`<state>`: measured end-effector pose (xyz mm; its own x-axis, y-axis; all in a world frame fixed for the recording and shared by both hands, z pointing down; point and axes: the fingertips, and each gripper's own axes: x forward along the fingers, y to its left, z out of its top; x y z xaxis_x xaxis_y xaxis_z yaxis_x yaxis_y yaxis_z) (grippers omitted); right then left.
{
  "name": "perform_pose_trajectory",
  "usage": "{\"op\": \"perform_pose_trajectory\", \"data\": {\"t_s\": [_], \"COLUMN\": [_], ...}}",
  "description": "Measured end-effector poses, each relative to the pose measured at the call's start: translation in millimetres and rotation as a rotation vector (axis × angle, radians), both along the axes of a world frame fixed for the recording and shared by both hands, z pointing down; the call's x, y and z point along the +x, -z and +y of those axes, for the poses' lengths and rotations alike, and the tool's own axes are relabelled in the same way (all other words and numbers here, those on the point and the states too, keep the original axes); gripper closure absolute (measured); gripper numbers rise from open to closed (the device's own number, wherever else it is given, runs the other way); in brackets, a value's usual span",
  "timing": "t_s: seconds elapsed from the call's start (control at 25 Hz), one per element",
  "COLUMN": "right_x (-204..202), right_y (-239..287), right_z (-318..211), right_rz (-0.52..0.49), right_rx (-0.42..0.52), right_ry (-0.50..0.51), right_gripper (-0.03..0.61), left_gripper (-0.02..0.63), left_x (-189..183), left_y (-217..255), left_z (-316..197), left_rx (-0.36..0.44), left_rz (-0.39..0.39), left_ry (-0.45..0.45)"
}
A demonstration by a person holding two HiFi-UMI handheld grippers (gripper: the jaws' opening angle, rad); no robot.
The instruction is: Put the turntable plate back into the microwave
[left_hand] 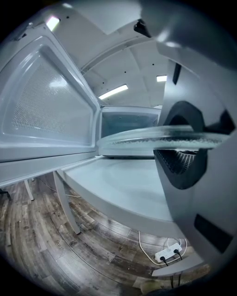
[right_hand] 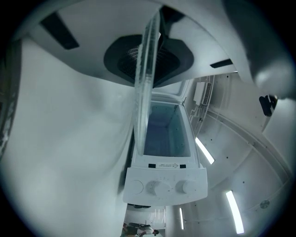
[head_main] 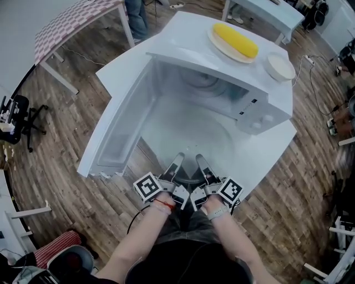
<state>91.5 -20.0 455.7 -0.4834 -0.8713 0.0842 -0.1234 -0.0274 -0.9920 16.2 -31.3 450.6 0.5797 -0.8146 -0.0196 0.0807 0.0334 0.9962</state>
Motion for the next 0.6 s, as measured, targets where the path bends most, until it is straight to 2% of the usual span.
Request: {"op": "perform_pose_trajectory", "data": {"t_s": [0.4,0.6], "right_x": [4.2,9.6], "right_y": [6.0,4.9], "right_z": [-20.1,-38.1], "right_rz": [-0.006,-0.001], "right_rx": [0.027,0.036], "right_ry": [-0.004,-0.011], "right_gripper": [0.529,0.529], "left_gripper": [0.583,0.583], "left_x": [3.6,9.5], "left_y": [1.2,8.0], "left_z": [-18.6,-39.3], "left_rx": [0.008,0.035], "left_rz": [-0.011,0.009], "left_ry": [-0.004,-0.004]}}
